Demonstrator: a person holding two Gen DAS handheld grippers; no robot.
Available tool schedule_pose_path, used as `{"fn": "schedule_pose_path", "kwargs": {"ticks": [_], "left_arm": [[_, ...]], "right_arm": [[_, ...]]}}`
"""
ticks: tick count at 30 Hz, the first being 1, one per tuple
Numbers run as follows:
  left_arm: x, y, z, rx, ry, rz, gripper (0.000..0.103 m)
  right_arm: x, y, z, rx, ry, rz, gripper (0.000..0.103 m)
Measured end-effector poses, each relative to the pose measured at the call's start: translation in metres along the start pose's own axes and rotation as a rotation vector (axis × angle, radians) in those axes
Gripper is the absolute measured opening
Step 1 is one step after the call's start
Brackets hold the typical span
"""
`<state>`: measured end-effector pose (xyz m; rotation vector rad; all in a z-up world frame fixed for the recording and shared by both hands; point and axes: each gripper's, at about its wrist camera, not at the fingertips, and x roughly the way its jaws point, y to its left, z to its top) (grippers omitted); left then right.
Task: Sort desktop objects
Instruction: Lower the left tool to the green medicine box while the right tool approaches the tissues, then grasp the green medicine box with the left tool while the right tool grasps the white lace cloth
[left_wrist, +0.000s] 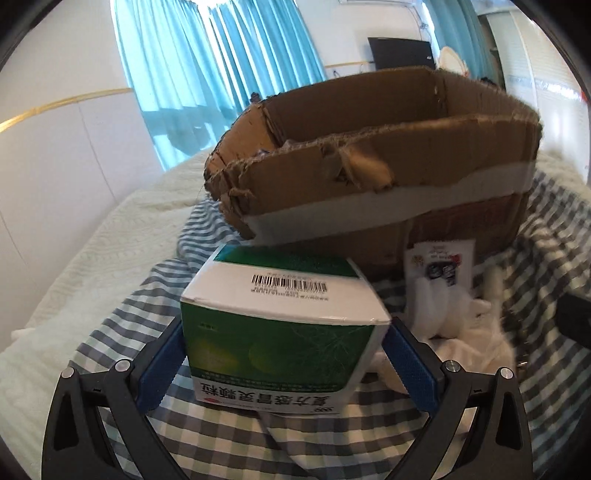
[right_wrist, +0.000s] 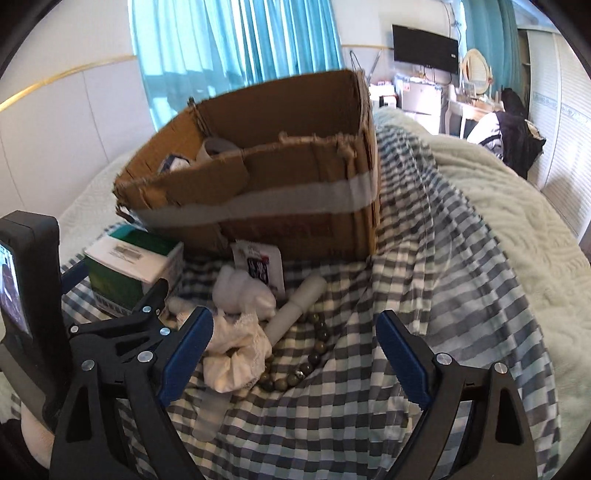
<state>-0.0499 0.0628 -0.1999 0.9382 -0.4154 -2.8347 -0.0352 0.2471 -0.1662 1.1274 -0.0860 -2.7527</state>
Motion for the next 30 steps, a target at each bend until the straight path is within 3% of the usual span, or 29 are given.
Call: {"fn": "schedule_pose_path", "kwargs": {"ticks": [4,9,14,16,18,20,23,30], "left_arm": [[0.017,0.003,-0.001,-0.014,0.036,0.023,0.103],[0.019,0.02,0.002,-0.077,0.026,-0.014,0.096],[0.018,0.019,0.003,-0.064,0.018,-0.025,0.095],[0.018,0.019,0.004,-0.062,0.017,-0.04,0.094],[0.018,0.017,0.003,-0.063,0.017,-0.055,0.094],[0.016,0.016,0.002,-0.063,0.012,-0.068,0.094],[0.01,0.017,0.004,-0.058,-0.001,-0.08,0.094],[-0.012,0.023,0.011,-0.08,-0.041,-0.114,0.094]], "right_arm": [[0.01,0.001,-0.003,-0.001,0.035,0.026,0.09],[0.034,0.013,-0.01,-0.035,0.104,0.069,0.08],[0.056,0.029,-0.018,-0.078,0.164,0.1,0.079],[0.066,0.033,-0.022,-0.095,0.199,0.096,0.071],[0.072,0.033,-0.025,-0.093,0.226,0.111,0.047],[0.073,0.031,-0.026,-0.083,0.235,0.121,0.032],[0.066,0.024,-0.023,-0.049,0.217,0.131,0.021],[0.037,0.013,-0.015,-0.03,0.139,0.124,0.012]]}}
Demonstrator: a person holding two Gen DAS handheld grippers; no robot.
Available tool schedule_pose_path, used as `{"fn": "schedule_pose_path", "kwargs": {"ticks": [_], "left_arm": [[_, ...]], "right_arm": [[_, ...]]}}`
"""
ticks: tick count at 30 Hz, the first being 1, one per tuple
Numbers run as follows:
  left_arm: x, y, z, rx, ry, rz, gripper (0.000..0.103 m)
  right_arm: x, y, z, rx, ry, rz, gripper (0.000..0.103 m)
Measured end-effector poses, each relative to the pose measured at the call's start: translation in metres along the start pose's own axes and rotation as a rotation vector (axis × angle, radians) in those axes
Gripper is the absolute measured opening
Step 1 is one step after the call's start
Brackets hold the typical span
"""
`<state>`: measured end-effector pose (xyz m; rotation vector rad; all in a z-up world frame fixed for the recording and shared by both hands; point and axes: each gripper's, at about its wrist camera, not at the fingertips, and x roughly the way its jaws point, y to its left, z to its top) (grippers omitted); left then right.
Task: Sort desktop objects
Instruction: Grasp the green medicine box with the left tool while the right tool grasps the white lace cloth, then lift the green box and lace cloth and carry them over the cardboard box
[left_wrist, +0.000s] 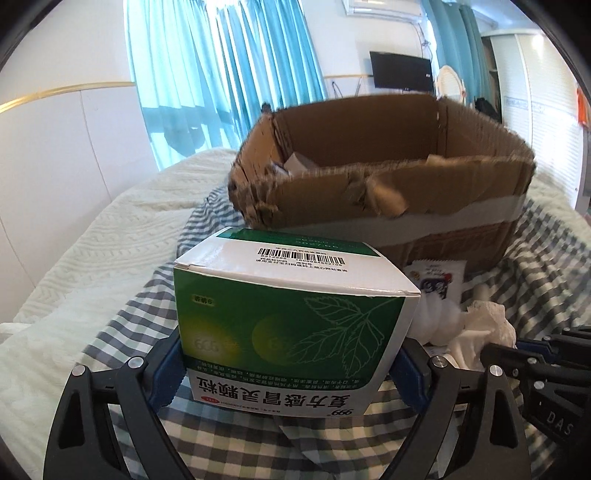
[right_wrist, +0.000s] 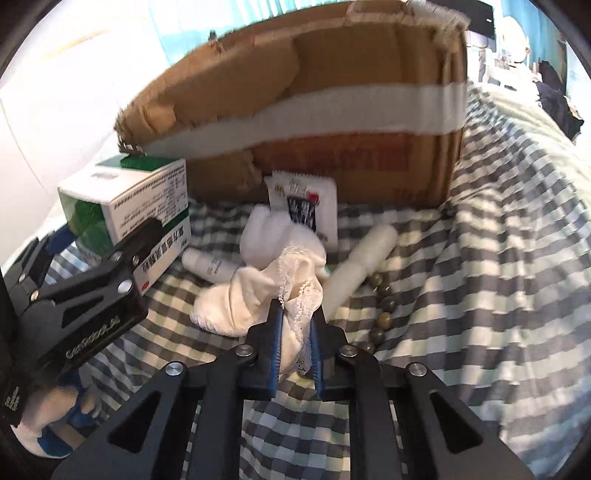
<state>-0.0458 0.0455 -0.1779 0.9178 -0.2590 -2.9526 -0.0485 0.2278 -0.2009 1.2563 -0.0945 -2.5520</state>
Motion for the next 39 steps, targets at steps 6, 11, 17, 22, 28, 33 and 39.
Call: {"fn": "schedule_pose_path", "kwargs": {"ticks": [6,11,17,22,28,33,39], "left_arm": [[-0.027,0.004,0.01,-0.026,-0.053,-0.029,0.094],[-0.054,0.01,0.016,-0.041,-0.104,-0.05,0.094],[-0.079,0.02,0.023,-0.065,-0.153,-0.065,0.094],[-0.097,0.027,0.034,-0.075,-0.204,-0.078,0.094],[-0.115,0.036,0.054,-0.08,-0.271,-0.098,0.094],[-0.126,0.042,0.074,-0.082,-0.325,-0.111,0.094],[-0.132,0.047,0.098,-0.096,-0.368,-0.125,0.094]], "right_arm": [[-0.034,0.011,-0.001,-0.037,-0.089,-0.017,0.011],[-0.065,0.021,-0.001,-0.044,-0.179,-0.023,0.011],[-0.09,0.035,0.011,-0.045,-0.264,-0.029,0.011],[-0.12,0.039,0.017,-0.033,-0.351,-0.032,0.011],[-0.165,0.05,0.025,-0.047,-0.477,-0.046,0.011],[-0.189,0.052,0.041,-0.051,-0.547,-0.056,0.011],[-0.212,0.05,0.056,-0.051,-0.619,-0.076,0.011]]}}
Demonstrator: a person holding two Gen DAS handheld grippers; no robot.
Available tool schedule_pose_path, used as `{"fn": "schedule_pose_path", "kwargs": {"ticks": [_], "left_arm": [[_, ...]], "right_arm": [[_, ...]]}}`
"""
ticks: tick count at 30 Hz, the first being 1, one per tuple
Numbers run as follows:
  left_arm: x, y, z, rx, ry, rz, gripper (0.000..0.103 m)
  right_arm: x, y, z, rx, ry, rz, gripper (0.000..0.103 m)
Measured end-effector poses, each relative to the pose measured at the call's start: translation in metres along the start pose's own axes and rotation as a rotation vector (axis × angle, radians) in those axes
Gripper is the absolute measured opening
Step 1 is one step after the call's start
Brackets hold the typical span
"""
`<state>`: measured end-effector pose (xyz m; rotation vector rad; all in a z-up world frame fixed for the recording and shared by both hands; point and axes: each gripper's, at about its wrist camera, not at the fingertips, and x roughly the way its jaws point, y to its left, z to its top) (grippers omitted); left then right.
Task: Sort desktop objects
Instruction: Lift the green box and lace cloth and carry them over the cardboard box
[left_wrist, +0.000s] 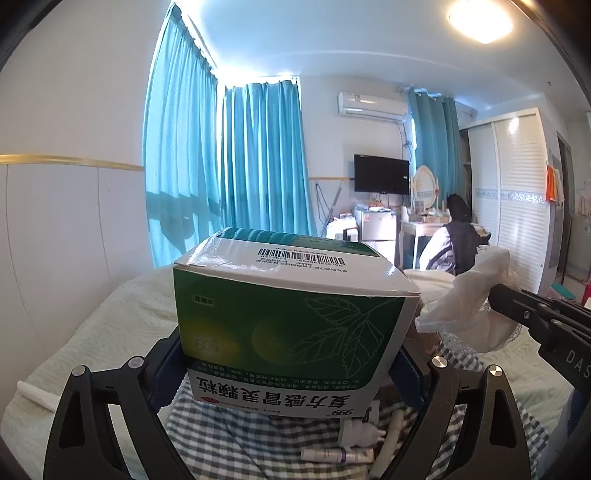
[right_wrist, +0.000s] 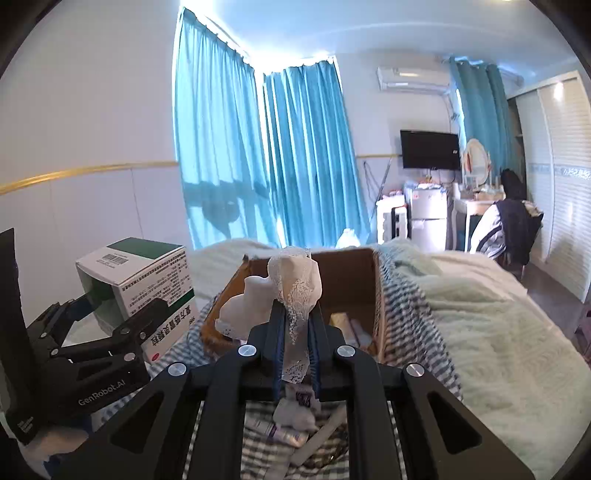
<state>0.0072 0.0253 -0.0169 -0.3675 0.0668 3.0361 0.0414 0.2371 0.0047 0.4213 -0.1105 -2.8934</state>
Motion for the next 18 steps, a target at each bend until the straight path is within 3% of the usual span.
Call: {"fn": "schedule_pose_path", "kwargs": {"ticks": [9,18], "left_arm": [[0.014,-0.005,0.035,0.002,-0.062,-0.045,0.094],[0.033,-0.005,0.051,-0.001,-0.08,-0.076,0.094]], "right_arm": [[-0.003,-0.009,0.034,0.014,-0.072,-0.018,0.011],[0.024,-0.016,0.057,0.006,-0.098,-0.014,0.011]]}}
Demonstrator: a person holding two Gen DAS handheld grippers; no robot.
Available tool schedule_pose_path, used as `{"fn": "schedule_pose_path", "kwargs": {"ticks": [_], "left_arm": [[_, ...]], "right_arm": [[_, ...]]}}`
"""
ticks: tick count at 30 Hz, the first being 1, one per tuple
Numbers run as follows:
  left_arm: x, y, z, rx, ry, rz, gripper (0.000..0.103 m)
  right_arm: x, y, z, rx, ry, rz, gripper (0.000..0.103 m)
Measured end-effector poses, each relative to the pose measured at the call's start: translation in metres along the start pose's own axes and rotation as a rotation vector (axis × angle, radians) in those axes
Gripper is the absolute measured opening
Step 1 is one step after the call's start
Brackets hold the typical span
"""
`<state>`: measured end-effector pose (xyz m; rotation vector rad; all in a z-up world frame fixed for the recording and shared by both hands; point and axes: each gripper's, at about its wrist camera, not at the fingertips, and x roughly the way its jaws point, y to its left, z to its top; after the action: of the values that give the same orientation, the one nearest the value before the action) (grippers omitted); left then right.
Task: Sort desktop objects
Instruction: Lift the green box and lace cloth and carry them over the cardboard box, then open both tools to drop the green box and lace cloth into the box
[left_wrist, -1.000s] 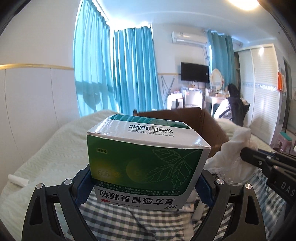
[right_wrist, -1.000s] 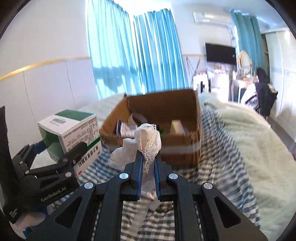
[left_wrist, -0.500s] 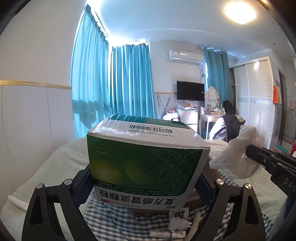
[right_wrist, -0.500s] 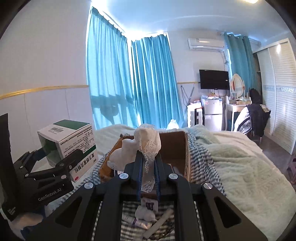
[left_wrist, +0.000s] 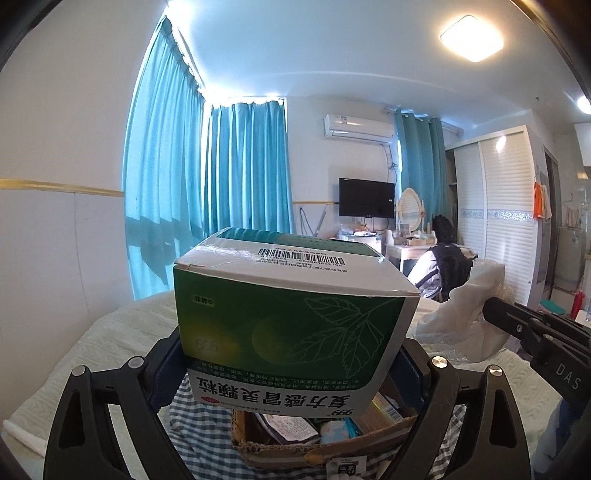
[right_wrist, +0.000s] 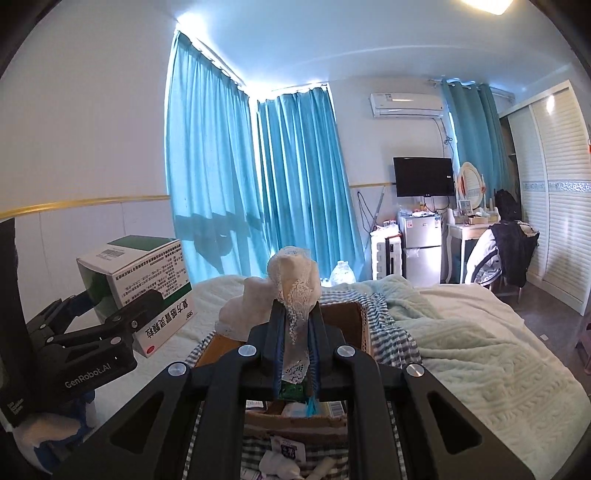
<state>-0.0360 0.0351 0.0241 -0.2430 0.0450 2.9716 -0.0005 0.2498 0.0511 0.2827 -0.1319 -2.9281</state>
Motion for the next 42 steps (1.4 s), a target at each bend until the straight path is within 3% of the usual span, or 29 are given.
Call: {"fn": "schedule_pose_path", "kwargs": {"ticks": [13,26,33,42], "left_arm": [[0.041,0.006,0.002,0.004,0.031,-0.04,0.094],[0.098,0.02,-0.009,0.037,0.067,-0.016,0.094],[0.13,0.018,-0.024,0.059,0.113,-0.037,0.094],[0.175,0.021,-0.055,0.044,0.231,-0.083,0.094]], "right_arm": [[0.048,-0.002,0.006,-0.014,0.01,-0.01,0.011],[0.1,-0.01,0.009,-0.021,0.033,-0.002,0.011],[0.139,-0.017,-0.008,-0.028,0.099,0.023,0.011],[0.191,-0.027,-0.041,-0.039,0.189,0.031,0.011]]}}
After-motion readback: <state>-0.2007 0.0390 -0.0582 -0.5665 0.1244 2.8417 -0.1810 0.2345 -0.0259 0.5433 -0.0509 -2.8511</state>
